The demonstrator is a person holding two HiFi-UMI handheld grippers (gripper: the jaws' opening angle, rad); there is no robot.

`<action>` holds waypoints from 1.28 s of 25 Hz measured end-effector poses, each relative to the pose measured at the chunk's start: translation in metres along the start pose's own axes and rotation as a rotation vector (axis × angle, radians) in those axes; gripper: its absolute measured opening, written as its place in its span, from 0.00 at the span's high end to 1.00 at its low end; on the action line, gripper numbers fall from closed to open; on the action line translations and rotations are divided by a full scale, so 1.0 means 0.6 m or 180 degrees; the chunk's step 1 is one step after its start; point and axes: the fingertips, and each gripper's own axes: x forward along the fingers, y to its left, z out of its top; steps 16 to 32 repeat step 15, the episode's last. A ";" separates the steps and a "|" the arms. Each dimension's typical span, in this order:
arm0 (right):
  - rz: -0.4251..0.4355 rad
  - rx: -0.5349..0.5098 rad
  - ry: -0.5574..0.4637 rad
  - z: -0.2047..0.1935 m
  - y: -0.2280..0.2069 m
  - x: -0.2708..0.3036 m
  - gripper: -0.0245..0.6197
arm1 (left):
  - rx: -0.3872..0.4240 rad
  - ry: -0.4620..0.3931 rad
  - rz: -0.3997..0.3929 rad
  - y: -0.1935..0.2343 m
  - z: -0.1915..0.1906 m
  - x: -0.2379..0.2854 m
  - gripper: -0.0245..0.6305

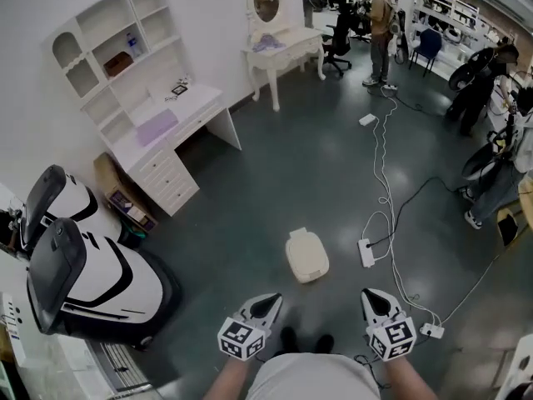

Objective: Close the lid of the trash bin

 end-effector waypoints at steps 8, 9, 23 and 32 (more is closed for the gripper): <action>0.0077 -0.0113 -0.0043 0.016 0.016 0.010 0.94 | 0.0040 0.0029 -0.0027 -0.001 -0.002 0.001 0.94; 0.0077 -0.0113 -0.0046 0.015 0.016 0.010 0.94 | 0.0036 0.0039 -0.0025 -0.001 -0.004 0.002 0.94; 0.0057 -0.0117 -0.0074 0.024 0.005 0.008 0.94 | 0.0005 0.0078 -0.0008 0.004 -0.009 0.010 0.94; 0.0057 -0.0117 -0.0074 0.024 0.005 0.008 0.94 | 0.0005 0.0078 -0.0008 0.004 -0.009 0.010 0.94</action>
